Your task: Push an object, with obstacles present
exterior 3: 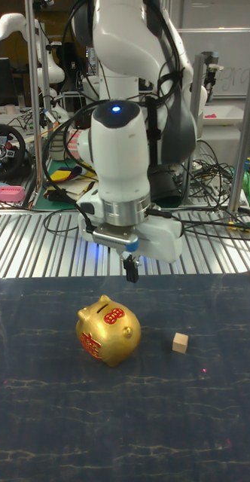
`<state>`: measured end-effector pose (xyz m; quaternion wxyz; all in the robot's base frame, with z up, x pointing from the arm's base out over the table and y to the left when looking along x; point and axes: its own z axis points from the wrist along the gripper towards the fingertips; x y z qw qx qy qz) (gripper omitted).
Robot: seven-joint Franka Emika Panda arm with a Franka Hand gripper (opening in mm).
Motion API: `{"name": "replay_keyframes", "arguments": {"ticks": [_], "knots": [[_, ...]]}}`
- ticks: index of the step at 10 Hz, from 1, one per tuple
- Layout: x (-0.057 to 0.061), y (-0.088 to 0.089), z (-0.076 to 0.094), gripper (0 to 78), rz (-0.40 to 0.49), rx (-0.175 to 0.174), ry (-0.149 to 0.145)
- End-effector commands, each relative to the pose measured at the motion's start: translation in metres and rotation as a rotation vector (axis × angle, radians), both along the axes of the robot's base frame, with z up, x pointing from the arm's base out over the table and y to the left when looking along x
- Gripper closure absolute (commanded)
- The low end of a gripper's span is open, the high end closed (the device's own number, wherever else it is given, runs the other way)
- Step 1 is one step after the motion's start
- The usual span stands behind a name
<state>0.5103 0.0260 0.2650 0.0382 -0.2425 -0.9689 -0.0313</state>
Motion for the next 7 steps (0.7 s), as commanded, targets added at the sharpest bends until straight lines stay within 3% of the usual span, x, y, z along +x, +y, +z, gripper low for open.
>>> {"name": "replay_keyframes", "arguments": {"ticks": [1, 4, 7], "knots": [[0.0008, 0.0003, -0.0003, 77.6, 0.020, -0.014, -0.003], [0.0008, 0.0003, -0.0003, 77.6, 0.037, -0.015, -0.044], [0.0008, 0.0003, -0.0003, 77.6, 0.059, -0.015, -0.058]]}}
